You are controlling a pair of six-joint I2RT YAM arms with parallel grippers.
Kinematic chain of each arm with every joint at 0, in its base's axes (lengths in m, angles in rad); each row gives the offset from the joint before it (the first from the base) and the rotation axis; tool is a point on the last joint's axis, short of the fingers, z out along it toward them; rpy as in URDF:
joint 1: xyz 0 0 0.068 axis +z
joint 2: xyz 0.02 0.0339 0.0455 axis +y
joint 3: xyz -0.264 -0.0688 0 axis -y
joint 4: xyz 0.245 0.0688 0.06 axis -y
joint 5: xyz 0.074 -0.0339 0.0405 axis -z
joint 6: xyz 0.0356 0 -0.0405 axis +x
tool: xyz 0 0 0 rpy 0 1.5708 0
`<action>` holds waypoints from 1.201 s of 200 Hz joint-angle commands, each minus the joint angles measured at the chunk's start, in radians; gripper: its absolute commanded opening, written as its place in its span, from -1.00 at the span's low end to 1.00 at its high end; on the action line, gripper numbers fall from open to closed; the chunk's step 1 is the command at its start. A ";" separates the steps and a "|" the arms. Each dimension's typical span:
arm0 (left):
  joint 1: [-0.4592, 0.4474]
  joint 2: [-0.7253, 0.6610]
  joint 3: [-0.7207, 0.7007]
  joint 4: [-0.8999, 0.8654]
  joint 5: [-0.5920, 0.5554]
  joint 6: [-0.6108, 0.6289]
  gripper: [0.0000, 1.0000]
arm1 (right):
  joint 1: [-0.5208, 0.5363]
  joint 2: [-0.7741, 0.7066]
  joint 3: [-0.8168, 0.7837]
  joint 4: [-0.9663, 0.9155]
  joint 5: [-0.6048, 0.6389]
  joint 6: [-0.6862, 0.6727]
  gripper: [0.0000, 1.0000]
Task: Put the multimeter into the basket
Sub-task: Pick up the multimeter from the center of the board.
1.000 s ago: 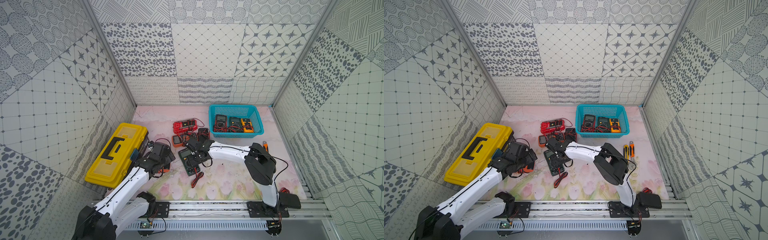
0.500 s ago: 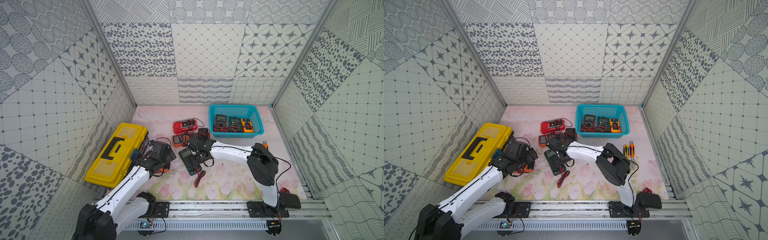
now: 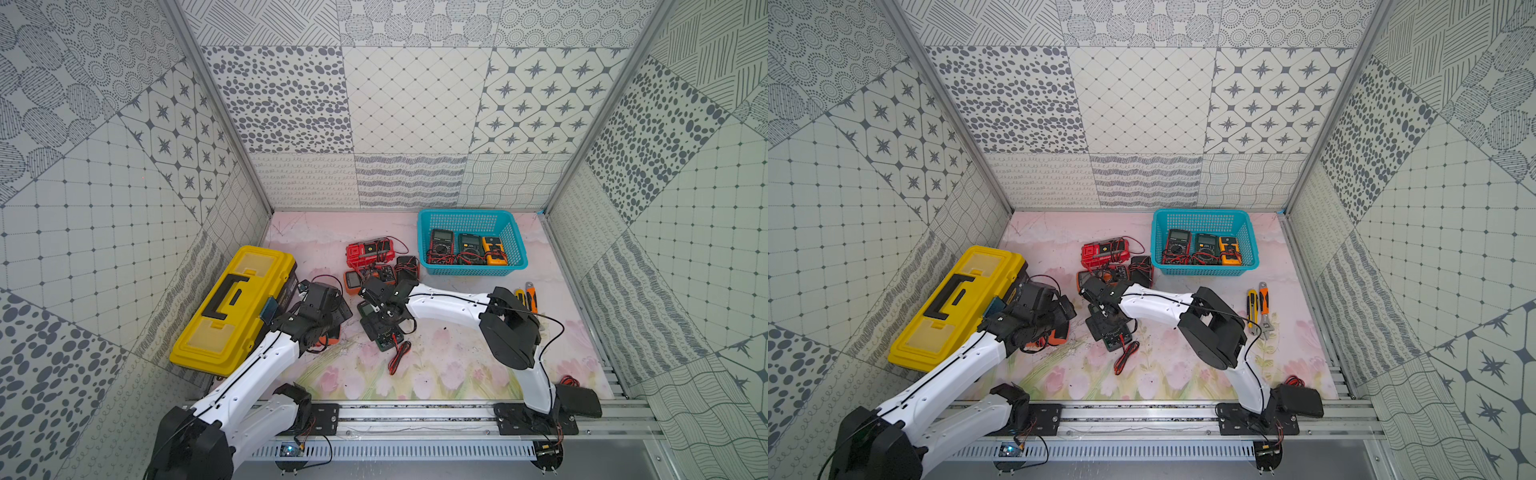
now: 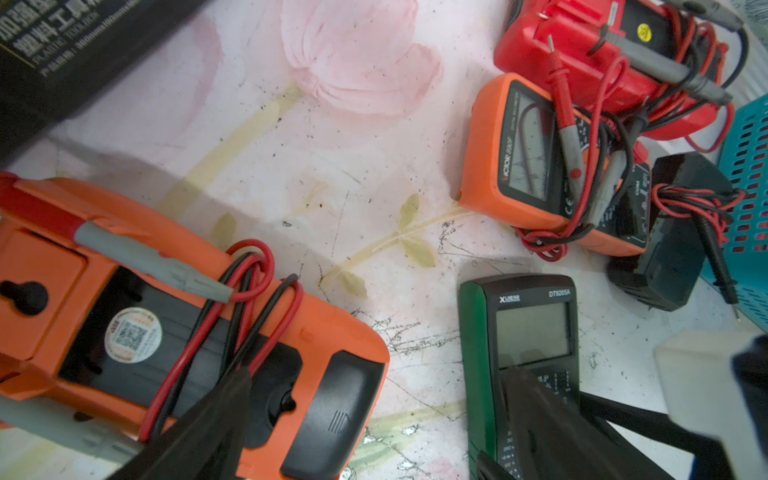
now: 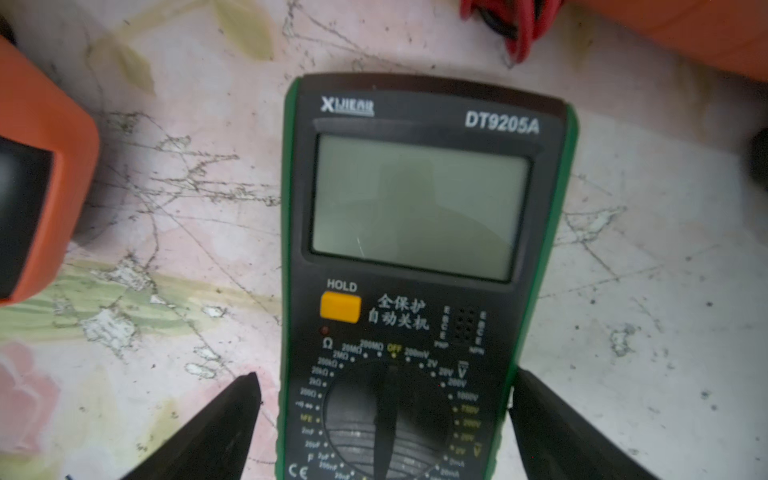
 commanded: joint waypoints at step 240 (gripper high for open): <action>0.009 -0.104 -0.034 0.026 -0.029 -0.011 0.98 | -0.049 -0.354 -0.138 0.093 0.107 -0.046 -0.69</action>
